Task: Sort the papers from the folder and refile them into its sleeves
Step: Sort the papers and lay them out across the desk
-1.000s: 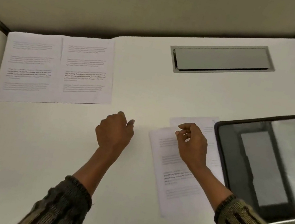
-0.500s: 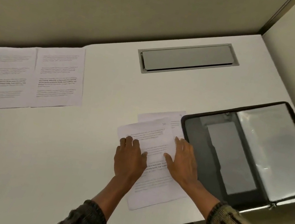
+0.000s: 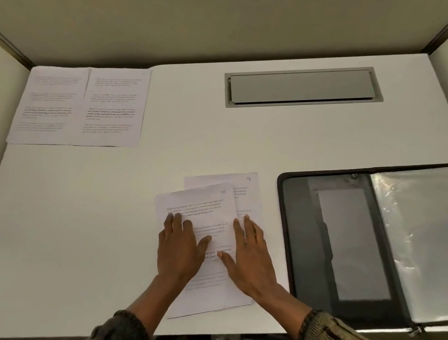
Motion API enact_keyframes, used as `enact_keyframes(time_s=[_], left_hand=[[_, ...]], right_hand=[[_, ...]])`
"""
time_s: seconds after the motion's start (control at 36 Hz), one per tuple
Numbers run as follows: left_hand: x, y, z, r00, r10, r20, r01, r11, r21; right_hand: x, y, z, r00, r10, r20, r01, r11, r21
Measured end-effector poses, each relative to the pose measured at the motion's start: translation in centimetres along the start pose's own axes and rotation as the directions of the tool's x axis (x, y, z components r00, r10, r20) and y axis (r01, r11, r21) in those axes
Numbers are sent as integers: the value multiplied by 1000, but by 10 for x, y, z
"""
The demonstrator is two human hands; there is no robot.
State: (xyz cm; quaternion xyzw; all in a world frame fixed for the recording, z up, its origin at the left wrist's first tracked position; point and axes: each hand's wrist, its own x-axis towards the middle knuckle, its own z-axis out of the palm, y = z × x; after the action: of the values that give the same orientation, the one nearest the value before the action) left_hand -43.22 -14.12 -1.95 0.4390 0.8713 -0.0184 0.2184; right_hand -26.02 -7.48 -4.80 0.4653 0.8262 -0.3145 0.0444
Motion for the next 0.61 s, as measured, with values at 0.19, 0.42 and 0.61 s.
enact_keyframes(time_s=[0.19, 0.42, 0.61], left_hand=[[-8, 28, 9, 999, -39, -25, 36, 993, -109], [8, 74, 9, 960, -279, 36, 281, 941, -187], [17, 92, 15, 926, -367, 88, 376, 917, -132]], right_hand=[[8, -3, -1, 988, 34, -153, 10, 961, 278], [20, 22, -5, 976, 71, -204, 10, 928, 373], [39, 45, -6, 973, 176, -151, -69, 839, 539]])
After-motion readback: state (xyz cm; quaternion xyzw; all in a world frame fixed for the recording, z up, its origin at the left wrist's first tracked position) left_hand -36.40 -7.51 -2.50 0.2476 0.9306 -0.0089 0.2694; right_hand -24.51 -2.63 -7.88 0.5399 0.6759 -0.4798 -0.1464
